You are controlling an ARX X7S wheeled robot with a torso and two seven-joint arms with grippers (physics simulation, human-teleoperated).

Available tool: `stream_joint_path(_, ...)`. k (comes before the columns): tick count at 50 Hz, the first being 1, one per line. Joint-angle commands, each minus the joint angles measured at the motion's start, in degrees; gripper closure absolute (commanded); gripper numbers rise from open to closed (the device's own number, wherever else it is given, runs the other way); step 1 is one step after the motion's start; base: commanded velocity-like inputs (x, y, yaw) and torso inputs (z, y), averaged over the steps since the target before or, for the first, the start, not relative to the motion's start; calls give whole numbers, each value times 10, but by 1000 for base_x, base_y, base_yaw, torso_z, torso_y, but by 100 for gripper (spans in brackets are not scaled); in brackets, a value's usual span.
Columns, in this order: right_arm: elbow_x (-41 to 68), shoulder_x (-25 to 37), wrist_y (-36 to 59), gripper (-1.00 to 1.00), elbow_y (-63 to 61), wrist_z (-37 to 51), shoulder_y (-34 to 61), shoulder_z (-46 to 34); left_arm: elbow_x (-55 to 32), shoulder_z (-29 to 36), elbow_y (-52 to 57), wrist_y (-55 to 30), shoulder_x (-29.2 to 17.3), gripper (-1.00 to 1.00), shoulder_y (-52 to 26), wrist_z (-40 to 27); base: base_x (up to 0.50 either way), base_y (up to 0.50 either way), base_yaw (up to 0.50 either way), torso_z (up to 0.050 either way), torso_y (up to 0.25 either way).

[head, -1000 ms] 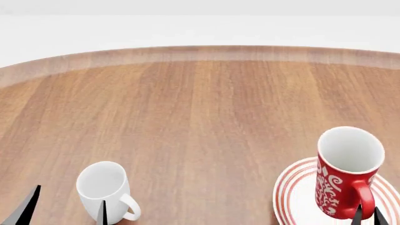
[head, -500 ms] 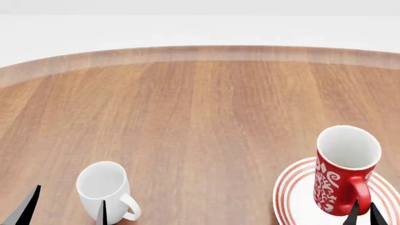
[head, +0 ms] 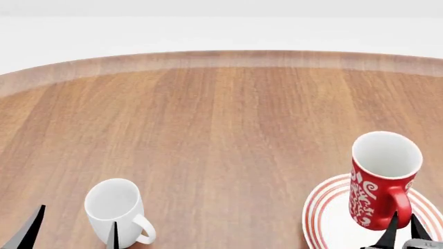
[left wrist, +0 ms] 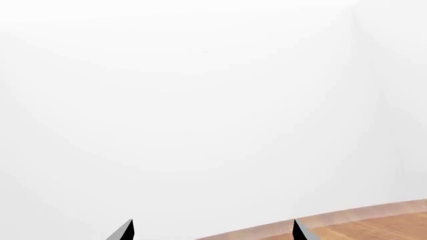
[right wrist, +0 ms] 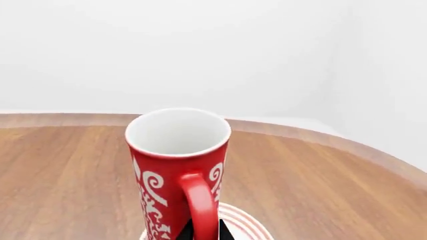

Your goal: Pick up the red mug and put it on the plate

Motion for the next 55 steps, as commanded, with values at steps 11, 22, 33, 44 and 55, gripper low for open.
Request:
stream_joint_path(11,17,17,65,100,97,-38,139,-6,1,2,2,-4,-1,-100,0,-3,0,0,0,0,1)
stream_joint_path(22,47,26,105,100,194,-117,238,-19,8,1,-4,7,0,-100,-2,-7,0,0,0,0,0)
stream_joint_path(33,25,31,96,100,295,-241,297,-44,9,2,-4,6,-1,-100,-2,-9,0,0,0,0,0)
stream_joint_path(44,-38,9,85,100,405,-326,367,-94,-2,3,-2,5,-1,-100,-2,-7,0,0,0,0,1)
stream_joint_path(55,-86,-2,85,100,487,-398,436,-138,-1,4,-6,11,-1,-100,-3,-8,0,0,0,0,0)
